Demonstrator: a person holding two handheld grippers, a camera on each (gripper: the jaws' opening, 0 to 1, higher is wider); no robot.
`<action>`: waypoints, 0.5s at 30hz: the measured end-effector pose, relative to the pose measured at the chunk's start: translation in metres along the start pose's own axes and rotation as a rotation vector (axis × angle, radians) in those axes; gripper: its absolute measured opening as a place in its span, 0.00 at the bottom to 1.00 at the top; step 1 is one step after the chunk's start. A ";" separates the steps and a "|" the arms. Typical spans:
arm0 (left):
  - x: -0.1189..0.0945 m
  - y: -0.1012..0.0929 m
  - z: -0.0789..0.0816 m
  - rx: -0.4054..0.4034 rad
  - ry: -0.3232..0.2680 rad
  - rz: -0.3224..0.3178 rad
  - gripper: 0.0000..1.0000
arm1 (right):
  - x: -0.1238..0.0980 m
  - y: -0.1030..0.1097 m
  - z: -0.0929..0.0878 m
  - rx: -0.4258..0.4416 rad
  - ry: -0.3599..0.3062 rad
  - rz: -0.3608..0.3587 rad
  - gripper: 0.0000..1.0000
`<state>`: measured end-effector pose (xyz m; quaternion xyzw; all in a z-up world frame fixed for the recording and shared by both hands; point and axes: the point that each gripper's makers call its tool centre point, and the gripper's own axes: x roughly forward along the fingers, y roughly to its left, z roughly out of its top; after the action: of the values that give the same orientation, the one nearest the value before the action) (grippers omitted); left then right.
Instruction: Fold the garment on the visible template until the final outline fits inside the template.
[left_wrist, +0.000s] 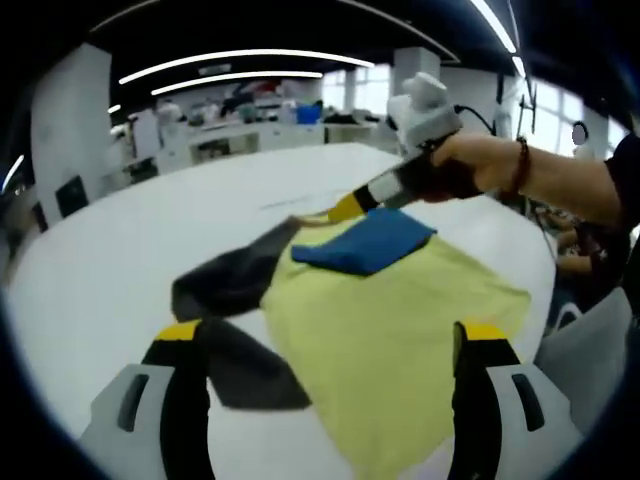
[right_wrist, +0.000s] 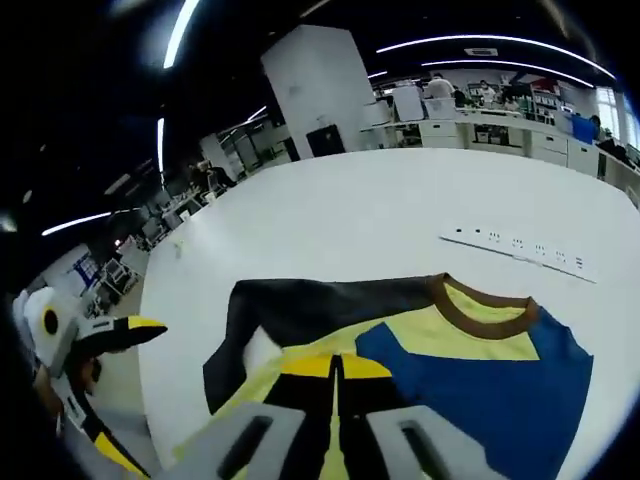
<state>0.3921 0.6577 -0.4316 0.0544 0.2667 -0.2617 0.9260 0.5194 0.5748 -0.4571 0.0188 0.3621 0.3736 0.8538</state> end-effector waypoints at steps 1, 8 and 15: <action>0.000 0.001 0.000 -0.001 0.000 0.001 0.99 | 0.001 0.000 -0.002 -0.001 0.008 -0.002 0.00; -0.001 0.001 -0.006 -0.015 0.003 0.003 0.98 | 0.005 -0.007 -0.015 0.003 0.051 -0.017 0.00; 0.001 0.004 -0.008 -0.016 0.006 0.007 0.99 | 0.005 -0.034 -0.025 -0.019 0.091 -0.089 0.04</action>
<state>0.3905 0.6625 -0.4393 0.0489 0.2713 -0.2564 0.9264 0.5271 0.5475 -0.4889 -0.0225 0.3973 0.3393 0.8524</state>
